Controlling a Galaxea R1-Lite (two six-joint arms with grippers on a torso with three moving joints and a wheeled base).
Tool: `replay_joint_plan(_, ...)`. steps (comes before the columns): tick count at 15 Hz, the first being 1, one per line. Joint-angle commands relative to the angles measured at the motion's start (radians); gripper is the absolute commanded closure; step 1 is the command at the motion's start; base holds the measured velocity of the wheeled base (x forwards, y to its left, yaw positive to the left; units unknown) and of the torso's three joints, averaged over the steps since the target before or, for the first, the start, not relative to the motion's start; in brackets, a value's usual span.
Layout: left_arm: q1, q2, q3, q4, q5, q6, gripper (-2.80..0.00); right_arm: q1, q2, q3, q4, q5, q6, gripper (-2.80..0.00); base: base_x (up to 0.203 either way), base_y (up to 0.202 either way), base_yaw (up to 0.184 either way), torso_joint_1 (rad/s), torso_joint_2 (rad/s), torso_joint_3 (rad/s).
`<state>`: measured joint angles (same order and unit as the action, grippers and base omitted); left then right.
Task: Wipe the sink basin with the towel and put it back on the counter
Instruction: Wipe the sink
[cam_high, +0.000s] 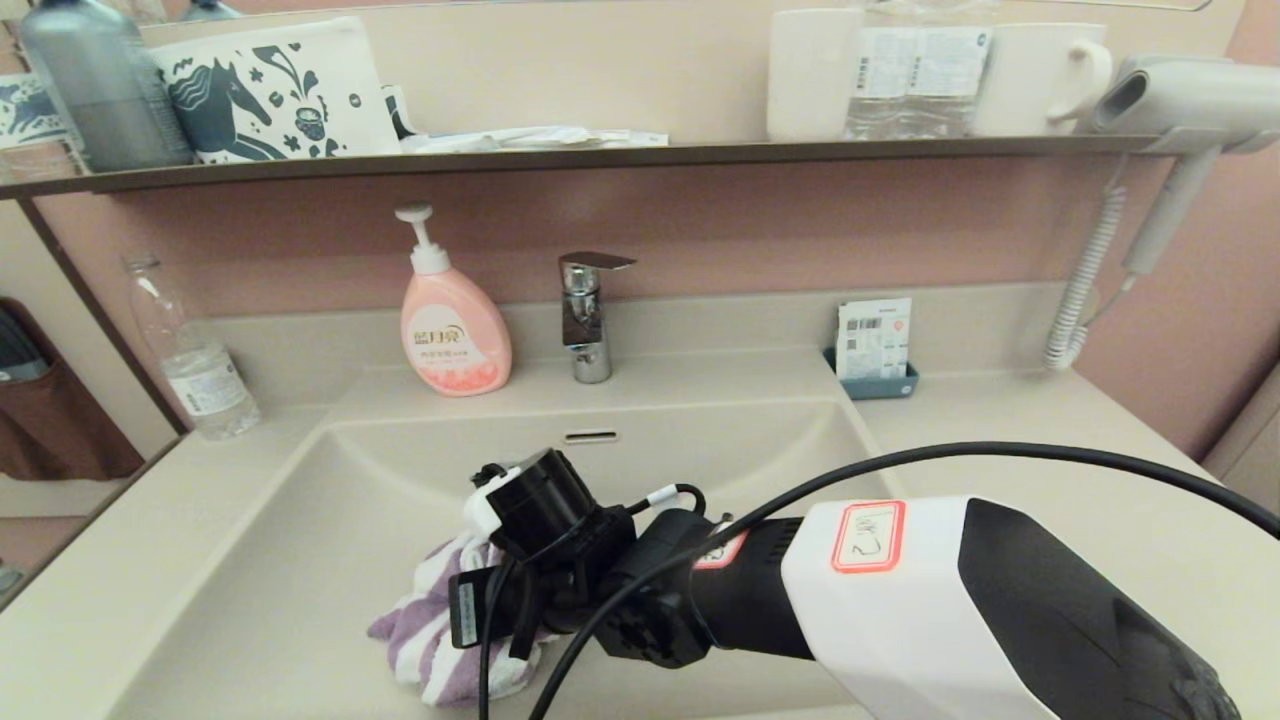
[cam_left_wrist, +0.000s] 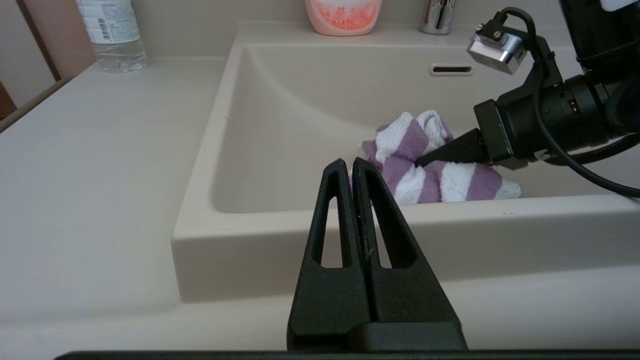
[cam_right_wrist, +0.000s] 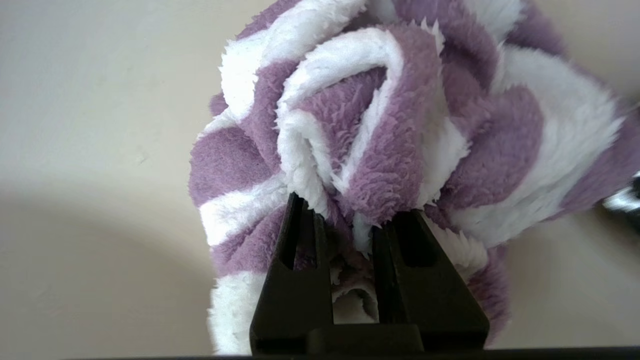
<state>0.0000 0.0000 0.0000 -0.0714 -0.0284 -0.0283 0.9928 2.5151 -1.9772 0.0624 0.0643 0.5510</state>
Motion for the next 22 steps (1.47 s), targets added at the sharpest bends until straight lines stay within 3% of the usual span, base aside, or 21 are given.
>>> replay_joint_plan(1, 0.000, 0.002, 0.000, -0.001, -0.001, -0.001, 0.00, -0.020, -0.002, 0.000, -0.013, -0.033, -0.014, 0.00, 0.000, 0.000, 0.000, 0.000, 0.00, 0.000)
replay_joint_plan(5, 0.000, 0.002, 0.000, -0.001, -0.001, -0.001, 0.00, -0.064, 0.001, 0.000, -0.089, -0.041, -0.050, 0.00, 0.000, 0.000, 0.000, 0.000, 0.00, 0.000)
replay_joint_plan(11, 0.000, 0.002, 0.000, -0.001, -0.001, -0.001, 0.00, -0.119, 0.004, 0.000, -0.079, -0.097, -0.101, 0.00, 0.000, 0.000, 0.000, 0.000, 0.00, 0.000)
replay_joint_plan(22, 0.000, 0.002, 0.000, -0.001, -0.001, -0.001, 0.00, -0.242, -0.050, 0.032, 0.219, -0.278, -0.106, 0.00, 0.000, 0.000, 0.000, 0.000, 0.00, 0.000)
